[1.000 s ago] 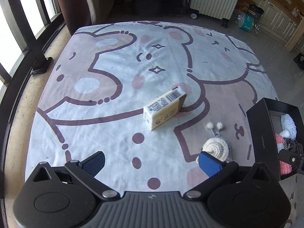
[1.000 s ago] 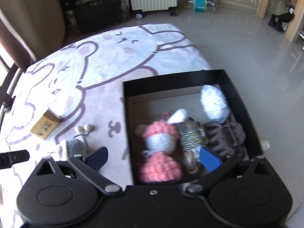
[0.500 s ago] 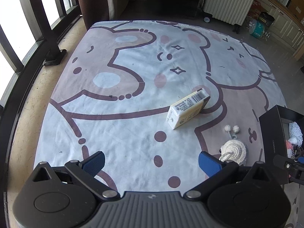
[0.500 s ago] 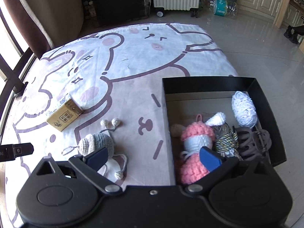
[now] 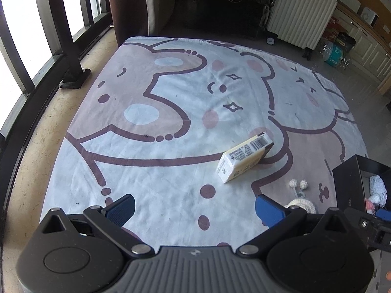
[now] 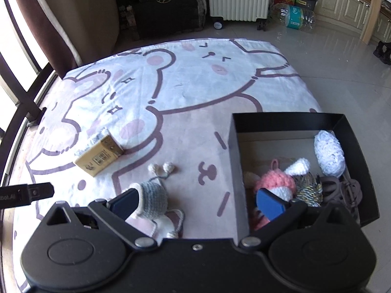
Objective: Organize objects
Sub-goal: 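Grasp the cream carton with the left tool while the right tool approaches the grey crocheted mouse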
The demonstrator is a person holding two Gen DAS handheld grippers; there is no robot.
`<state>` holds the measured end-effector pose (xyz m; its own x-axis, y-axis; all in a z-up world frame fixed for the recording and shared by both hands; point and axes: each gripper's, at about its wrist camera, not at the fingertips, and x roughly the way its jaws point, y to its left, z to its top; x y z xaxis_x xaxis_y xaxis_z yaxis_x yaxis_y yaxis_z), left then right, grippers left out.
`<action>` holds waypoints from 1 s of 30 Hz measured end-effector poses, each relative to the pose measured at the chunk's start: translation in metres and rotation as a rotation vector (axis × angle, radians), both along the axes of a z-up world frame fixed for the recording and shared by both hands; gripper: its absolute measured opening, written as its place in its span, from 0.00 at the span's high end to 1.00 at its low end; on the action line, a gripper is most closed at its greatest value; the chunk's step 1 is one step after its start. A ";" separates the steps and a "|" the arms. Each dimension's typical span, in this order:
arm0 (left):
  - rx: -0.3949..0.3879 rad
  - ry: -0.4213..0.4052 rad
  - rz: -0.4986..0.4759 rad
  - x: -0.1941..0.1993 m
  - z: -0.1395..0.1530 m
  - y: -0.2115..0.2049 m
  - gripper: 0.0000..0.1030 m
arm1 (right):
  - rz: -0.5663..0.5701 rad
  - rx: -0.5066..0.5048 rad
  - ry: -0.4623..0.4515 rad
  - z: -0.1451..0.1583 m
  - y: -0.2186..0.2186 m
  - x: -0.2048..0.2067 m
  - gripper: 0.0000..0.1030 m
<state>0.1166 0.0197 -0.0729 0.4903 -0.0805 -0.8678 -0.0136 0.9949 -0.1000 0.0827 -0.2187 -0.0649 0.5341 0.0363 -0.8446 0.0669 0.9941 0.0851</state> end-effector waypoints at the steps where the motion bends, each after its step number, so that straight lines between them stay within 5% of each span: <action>1: -0.001 -0.007 -0.006 0.001 0.000 -0.001 0.00 | 0.013 0.009 0.001 0.001 0.003 0.001 0.00; 12: -0.076 -0.070 0.049 0.018 -0.001 0.002 0.25 | 0.107 0.023 -0.005 0.002 0.021 0.003 0.00; 19: -0.217 -0.079 0.072 0.030 -0.006 0.004 0.44 | 0.147 0.054 -0.007 -0.003 0.028 0.008 0.00; 26: -0.230 -0.091 0.023 0.040 -0.012 -0.007 0.62 | 0.126 0.123 -0.008 -0.009 0.029 0.014 0.00; 30: -0.199 -0.105 -0.018 0.047 -0.015 -0.016 0.64 | 0.152 0.117 -0.023 -0.014 0.036 0.012 0.00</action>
